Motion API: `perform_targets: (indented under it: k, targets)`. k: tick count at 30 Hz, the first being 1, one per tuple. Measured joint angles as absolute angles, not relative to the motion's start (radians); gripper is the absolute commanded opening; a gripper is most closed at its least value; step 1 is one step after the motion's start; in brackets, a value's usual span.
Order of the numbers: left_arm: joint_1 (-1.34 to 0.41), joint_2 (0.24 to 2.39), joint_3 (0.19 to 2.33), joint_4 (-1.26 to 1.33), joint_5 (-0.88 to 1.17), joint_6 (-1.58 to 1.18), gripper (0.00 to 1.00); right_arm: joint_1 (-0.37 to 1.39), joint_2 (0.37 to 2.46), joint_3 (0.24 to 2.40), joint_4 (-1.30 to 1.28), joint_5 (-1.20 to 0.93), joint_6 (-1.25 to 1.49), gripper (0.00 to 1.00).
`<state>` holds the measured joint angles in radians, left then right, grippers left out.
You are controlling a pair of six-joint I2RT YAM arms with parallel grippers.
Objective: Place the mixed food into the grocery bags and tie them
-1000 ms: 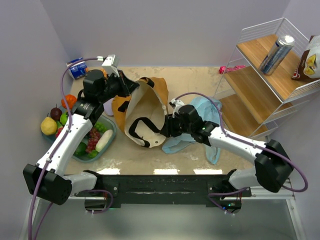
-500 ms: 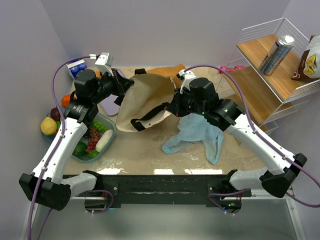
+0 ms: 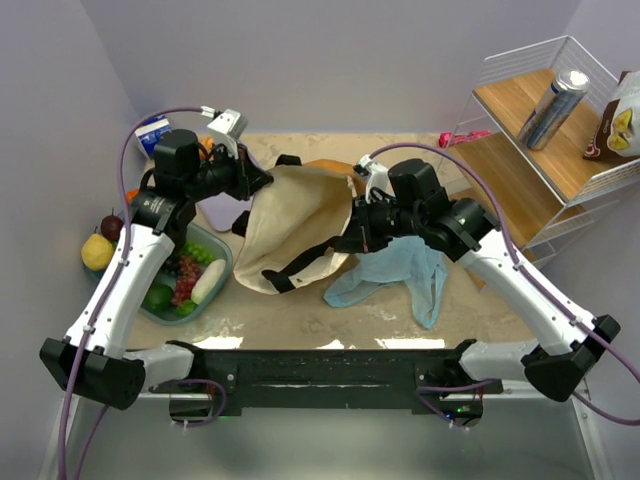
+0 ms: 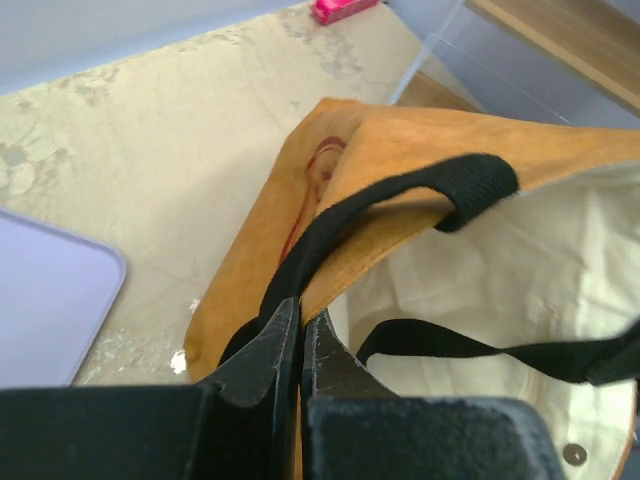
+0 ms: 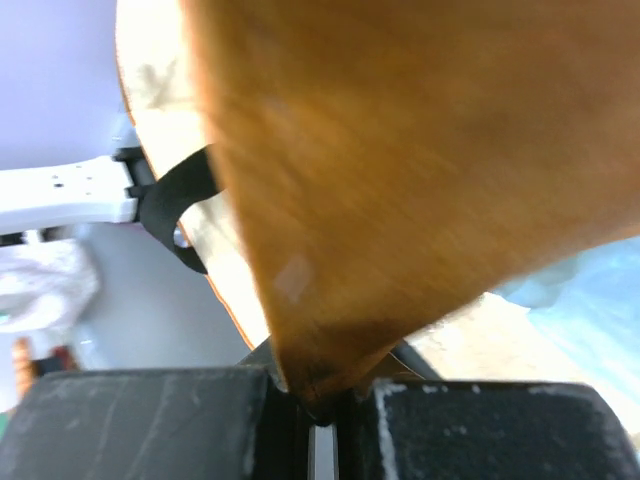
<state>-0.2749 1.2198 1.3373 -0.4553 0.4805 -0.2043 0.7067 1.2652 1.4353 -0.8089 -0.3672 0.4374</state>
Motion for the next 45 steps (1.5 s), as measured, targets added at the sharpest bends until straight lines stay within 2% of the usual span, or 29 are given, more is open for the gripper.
perform_targets:
  k: [5,11,14,15,17,18,20,25,30,37,45]
  targets:
    - [-0.275,1.232,1.375,-0.467,0.628,-0.202,0.0,0.629,1.245,1.427,-0.778,-0.494,0.495,0.02]
    - [-0.275,1.273,1.371,-0.478,0.643,-0.197,0.0,0.573,1.192,1.38,-0.712,-0.595,0.585,0.1]
    - [-0.275,1.293,1.337,-0.455,0.61,-0.197,0.0,0.575,1.184,1.364,-0.736,-0.572,0.586,0.27]
    - [-0.275,1.295,1.315,-0.435,0.605,-0.197,0.0,0.576,1.184,1.364,-0.751,-0.545,0.577,0.44]
    - [-0.275,1.295,1.269,-0.396,0.603,-0.198,0.0,0.575,1.184,1.365,-0.791,-0.479,0.56,0.61]
    - [-0.275,1.293,1.248,-0.373,0.603,-0.199,0.0,0.575,1.183,1.367,-0.81,-0.443,0.549,0.75]
    - [-0.275,1.292,1.203,-0.318,0.601,-0.201,0.0,0.575,1.182,1.38,-0.848,-0.387,0.532,0.83]
    - [-0.275,1.292,1.164,-0.254,0.585,-0.218,0.0,0.575,1.177,1.52,-0.962,-0.239,0.482,0.89]
    - [-0.275,1.299,1.164,-0.202,0.599,-0.248,0.0,0.575,1.129,1.743,-1.068,0.043,0.45,0.99]
    - [-0.275,1.308,1.134,-0.141,0.623,-0.27,0.0,0.575,1.115,1.987,-1.202,0.463,0.439,0.99]
    - [-0.275,1.307,1.103,-0.123,0.63,-0.271,0.0,0.572,1.162,2.003,-1.256,0.771,0.416,0.99]
